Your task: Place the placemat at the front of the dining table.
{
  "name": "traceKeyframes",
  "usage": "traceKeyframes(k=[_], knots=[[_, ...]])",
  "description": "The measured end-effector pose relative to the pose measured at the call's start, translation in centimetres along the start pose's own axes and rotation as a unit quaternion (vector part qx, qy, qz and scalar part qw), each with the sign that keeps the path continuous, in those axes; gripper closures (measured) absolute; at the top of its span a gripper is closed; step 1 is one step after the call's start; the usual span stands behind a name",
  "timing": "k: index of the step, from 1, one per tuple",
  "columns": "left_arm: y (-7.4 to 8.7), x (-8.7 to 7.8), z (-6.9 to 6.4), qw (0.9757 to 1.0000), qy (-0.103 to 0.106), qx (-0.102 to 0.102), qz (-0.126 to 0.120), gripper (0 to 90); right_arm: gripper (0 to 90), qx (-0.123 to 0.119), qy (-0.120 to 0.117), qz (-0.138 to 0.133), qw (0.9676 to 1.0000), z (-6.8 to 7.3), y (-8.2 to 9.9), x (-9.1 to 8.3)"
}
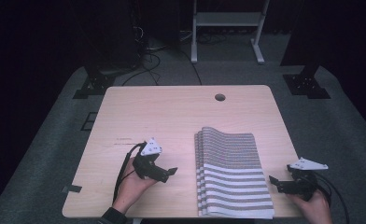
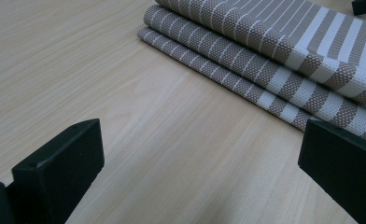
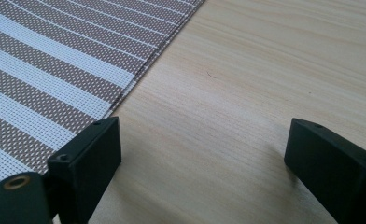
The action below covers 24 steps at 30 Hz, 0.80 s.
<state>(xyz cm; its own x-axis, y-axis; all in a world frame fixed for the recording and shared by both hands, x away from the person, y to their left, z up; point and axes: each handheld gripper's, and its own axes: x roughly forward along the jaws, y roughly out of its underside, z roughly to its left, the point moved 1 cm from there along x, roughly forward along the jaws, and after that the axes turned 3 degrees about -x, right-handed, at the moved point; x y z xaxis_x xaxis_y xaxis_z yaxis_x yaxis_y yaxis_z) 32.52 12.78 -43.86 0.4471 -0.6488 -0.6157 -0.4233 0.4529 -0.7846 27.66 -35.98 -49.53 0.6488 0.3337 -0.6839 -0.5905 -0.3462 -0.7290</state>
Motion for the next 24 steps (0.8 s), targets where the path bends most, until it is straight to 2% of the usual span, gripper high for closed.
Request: traceKeyframes(k=[4, 11, 24], knots=[[-0.4, 0.6, -0.4, 0.9999, 0.010, -0.002, -0.004, 0.0, 9.5, 0.000, 0.000, 0.000, 1.0000, 0.0, 0.0, 0.0], [-1.2, 1.2, -1.0, 0.9998, 0.017, 0.011, 0.000, 0.0, 9.6, 0.000, 0.000, 0.000, 1.0000, 0.0, 0.0, 0.0], [-2.4, 2.6, -2.2, 0.9992, 0.036, 0.015, -0.002, 0.0, 9.5, 0.000, 0.000, 0.000, 1.0000, 0.0, 0.0, 0.0]])
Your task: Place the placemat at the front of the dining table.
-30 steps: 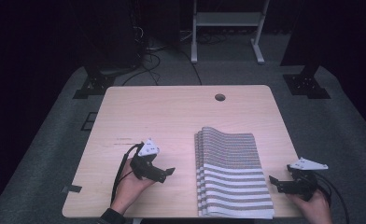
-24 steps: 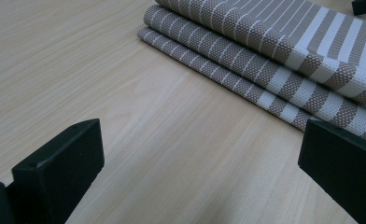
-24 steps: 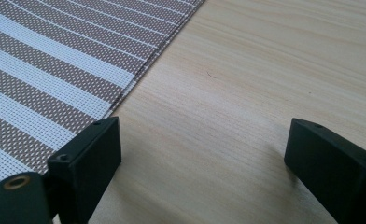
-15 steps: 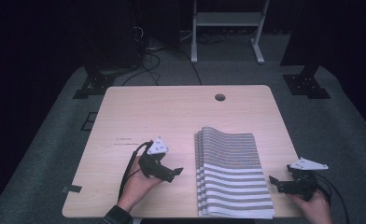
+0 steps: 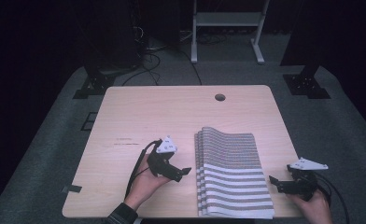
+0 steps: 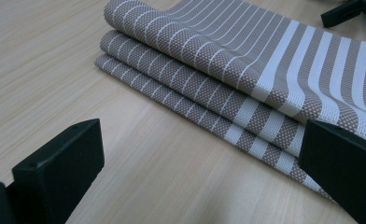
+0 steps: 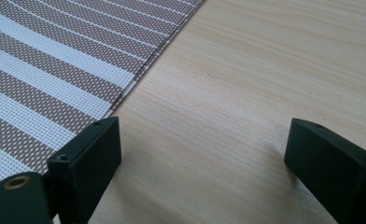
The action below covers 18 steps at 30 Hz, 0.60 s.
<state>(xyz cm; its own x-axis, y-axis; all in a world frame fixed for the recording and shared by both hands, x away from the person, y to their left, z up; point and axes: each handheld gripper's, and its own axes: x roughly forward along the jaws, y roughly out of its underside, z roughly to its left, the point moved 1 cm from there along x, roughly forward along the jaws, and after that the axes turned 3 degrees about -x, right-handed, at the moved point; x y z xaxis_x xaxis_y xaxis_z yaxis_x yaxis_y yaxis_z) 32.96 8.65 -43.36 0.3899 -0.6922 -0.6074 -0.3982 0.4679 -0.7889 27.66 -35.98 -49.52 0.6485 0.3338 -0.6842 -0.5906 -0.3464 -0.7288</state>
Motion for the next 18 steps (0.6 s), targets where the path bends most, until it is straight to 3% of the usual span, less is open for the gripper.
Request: traceKeyframes(k=[18], knots=[[-1.3, 2.8, -1.6, 0.9994, 0.035, 0.003, 0.000, 0.0, 9.5, 0.000, 0.000, 0.000, 1.0000, 0.0, 0.0, 0.0]])
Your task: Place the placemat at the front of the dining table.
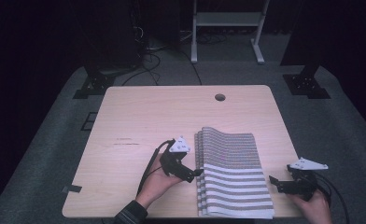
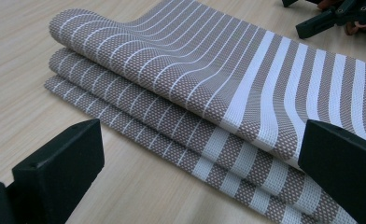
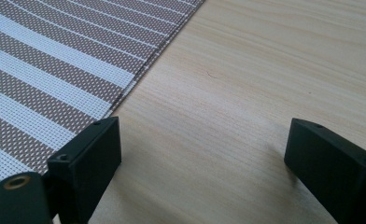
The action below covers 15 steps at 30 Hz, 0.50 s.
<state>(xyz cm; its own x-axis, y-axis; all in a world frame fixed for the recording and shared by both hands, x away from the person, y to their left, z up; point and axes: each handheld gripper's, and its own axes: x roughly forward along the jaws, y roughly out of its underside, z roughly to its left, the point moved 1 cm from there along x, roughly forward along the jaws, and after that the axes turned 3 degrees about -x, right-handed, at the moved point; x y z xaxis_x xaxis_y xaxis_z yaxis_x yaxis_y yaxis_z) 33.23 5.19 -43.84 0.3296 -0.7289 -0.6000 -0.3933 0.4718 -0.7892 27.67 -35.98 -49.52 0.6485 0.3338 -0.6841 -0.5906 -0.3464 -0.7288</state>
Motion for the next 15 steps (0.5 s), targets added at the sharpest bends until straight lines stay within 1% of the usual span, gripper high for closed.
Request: traceKeyframes(k=[9, 15], knots=[[-0.4, 1.3, -0.5, 0.9999, 0.013, 0.002, 0.006, 0.0, 9.5, 0.000, 0.000, 0.000, 1.0000, 0.0, 0.0, 0.0], [-0.7, 2.3, -0.9, 0.9997, 0.020, 0.006, 0.015, 0.0, 9.5, 0.000, 0.000, 0.000, 1.0000, 0.0, 0.0, 0.0]])
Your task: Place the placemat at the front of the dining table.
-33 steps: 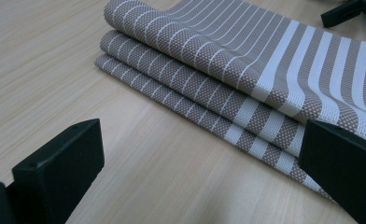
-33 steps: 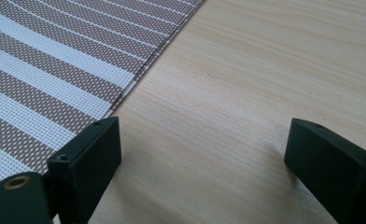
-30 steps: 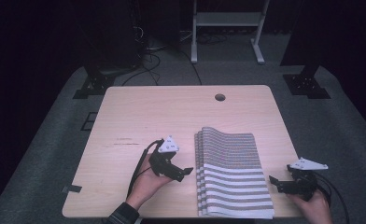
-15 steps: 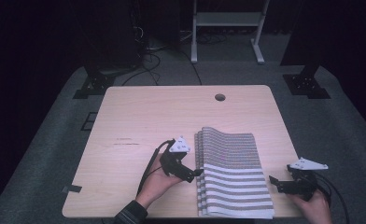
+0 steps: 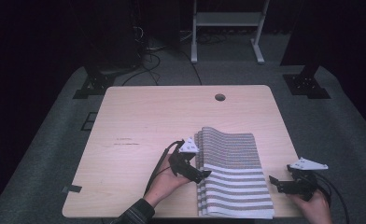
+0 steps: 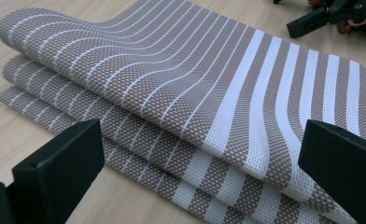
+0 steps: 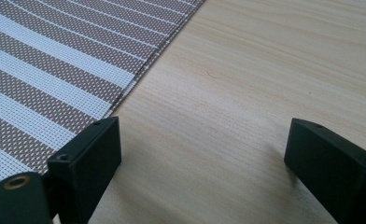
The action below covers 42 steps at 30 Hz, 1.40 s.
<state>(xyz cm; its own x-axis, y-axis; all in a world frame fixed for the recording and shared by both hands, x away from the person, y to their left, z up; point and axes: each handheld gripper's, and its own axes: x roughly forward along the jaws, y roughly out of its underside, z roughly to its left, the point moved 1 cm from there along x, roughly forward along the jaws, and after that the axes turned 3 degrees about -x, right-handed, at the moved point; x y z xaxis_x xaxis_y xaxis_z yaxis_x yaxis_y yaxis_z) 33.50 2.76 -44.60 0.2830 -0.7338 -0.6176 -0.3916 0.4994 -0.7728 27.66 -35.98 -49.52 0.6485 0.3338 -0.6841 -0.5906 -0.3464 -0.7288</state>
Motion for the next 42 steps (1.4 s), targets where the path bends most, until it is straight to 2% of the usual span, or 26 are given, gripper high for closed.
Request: traceKeyframes(k=[16, 17, 21, 26, 29, 32, 39, 42], knots=[[0.8, 2.6, -1.5, 0.9988, 0.017, 0.012, 0.044, 0.0, 9.5, 0.000, 0.000, 0.000, 1.0000, 0.0, 0.0, 0.0], [0.8, 2.7, -1.5, 0.9987, 0.013, 0.018, 0.047, 0.0, 9.6, 0.000, 0.000, 0.000, 1.0000, 0.0, 0.0, 0.0], [0.9, 2.7, -1.6, 0.9986, 0.008, 0.021, 0.048, 0.0, 9.6, 0.000, 0.000, 0.000, 1.0000, 0.0, 0.0, 0.0], [1.3, 2.8, -1.8, 0.9977, -0.010, 0.035, 0.057, 2.7, 9.5, 0.000, 0.000, 0.000, 1.0000, 0.0, 0.0, 0.0], [1.2, 2.5, -1.6, 0.9975, -0.012, 0.035, 0.060, 8.7, 9.6, 0.000, 0.000, 0.000, 1.0000, 0.0, 0.0, 0.0], [1.2, 1.9, -1.2, 0.9981, -0.017, 0.024, 0.054, 21.9, 9.6, 0.000, 0.000, 0.000, 1.0000, 0.0, 0.0, 0.0], [1.1, 1.1, -0.9, 0.9986, -0.015, 0.013, 0.048, 39.9, 9.6, 0.000, 0.000, 0.000, 1.0000, 0.0, 0.0, 0.0], [1.0, 0.8, -0.8, 0.9989, -0.008, 0.007, 0.045, 47.9, 9.5, 0.000, 0.000, 0.000, 1.0000, 0.0, 0.0, 0.0]])
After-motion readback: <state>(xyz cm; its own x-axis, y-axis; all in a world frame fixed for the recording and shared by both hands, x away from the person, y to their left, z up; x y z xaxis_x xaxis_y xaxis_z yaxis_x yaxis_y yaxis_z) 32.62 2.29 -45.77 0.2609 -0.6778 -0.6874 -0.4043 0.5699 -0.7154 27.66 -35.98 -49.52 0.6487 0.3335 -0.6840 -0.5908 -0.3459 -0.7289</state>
